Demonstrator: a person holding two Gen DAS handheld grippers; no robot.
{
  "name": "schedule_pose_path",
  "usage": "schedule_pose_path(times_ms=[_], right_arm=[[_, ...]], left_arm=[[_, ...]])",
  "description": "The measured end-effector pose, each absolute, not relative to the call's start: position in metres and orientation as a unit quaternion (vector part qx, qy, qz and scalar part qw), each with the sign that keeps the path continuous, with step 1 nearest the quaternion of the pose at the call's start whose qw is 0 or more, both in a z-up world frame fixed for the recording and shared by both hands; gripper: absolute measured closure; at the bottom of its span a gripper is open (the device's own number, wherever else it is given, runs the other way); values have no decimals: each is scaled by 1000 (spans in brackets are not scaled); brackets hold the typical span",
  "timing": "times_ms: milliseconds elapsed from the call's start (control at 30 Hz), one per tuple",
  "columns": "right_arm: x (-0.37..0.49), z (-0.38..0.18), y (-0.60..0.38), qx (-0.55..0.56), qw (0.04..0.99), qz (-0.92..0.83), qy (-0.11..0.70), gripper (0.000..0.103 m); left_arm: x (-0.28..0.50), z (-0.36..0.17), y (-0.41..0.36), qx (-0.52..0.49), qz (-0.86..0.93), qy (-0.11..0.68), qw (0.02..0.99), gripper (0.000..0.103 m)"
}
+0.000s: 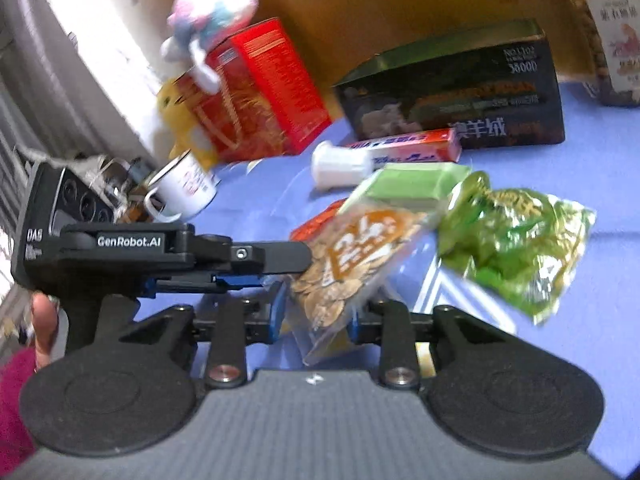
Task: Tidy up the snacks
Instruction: 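Close both grippers on the clear seed bag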
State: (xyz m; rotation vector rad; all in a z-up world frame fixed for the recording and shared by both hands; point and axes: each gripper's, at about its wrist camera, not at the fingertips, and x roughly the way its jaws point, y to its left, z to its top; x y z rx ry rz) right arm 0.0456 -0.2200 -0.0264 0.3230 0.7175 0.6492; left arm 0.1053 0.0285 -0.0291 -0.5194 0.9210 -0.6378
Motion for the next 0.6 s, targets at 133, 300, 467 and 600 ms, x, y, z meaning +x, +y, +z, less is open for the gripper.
schedule_pose_path(times_ms=[133,300,467,600], right_arm=[[17,-27,-228,154,871,317,343,69],[-12,-29,-239,156,876,312,332,65],[-25,-33,-240,133,889,298,320,53],[-23,-36,-251,172,880,304,323,43]], left_arm=[[81,-32,27,-254,-314,437,804,66],[67,-30,24,-249,-326,443,797,62],[71,-23,27,-261,-327,436,797,41],[73,-28,26,-272,-330,447,786,41]])
